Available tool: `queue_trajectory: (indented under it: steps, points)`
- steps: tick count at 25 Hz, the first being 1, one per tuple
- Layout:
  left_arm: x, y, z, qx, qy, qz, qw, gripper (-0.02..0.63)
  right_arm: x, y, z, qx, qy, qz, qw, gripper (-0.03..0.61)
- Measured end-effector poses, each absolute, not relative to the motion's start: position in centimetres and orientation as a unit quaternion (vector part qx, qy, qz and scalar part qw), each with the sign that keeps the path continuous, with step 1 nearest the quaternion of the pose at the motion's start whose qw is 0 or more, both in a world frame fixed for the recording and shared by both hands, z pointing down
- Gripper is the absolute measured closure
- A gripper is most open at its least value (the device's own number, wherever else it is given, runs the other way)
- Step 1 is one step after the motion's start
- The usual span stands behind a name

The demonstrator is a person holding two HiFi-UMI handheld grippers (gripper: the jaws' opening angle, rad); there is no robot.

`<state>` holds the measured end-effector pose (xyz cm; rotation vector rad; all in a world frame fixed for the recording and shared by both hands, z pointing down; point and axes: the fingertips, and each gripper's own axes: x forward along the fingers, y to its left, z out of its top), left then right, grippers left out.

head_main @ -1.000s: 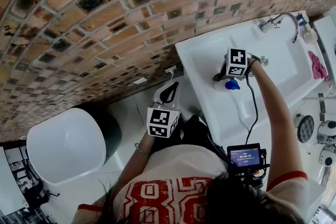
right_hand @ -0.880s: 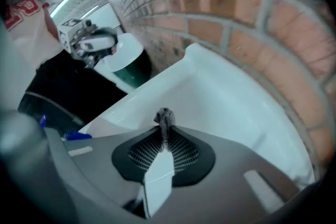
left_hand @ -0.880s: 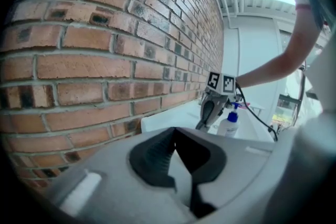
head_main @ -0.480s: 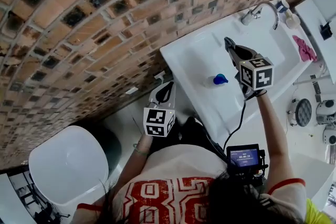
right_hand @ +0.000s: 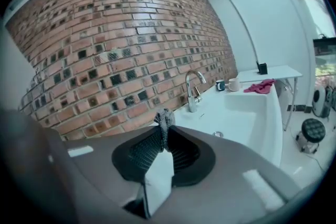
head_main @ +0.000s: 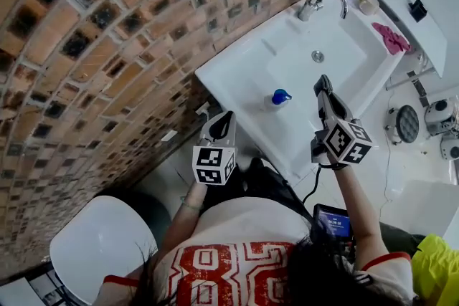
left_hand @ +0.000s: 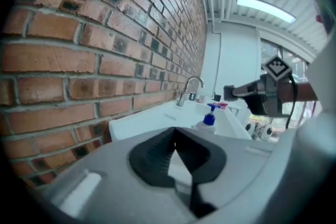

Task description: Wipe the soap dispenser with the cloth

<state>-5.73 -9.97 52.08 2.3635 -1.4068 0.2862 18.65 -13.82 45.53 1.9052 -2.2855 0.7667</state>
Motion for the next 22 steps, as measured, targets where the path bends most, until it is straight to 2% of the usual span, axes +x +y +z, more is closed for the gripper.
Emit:
queue_trajectory:
  steps: [7,13,22]
  points:
    - [-4.4,-9.2,52.1,0.855,-0.473,0.106,0.184,0.611,14.5,-8.9,45.3,0.599,-0.760,0.252,-0.002,0.532]
    - [-5.0,-9.1,52.2,0.854,-0.475,0.105,0.186,0.611,7.7,-6.2,47.0,0.523,-0.803,0.284,0.020,0.532]
    - [-6.2,-9.3,52.1,0.849,-0.484,0.102,0.187,0.611,4.5,-9.9,45.6,0.486,-0.824,0.292,0.006,0.532]
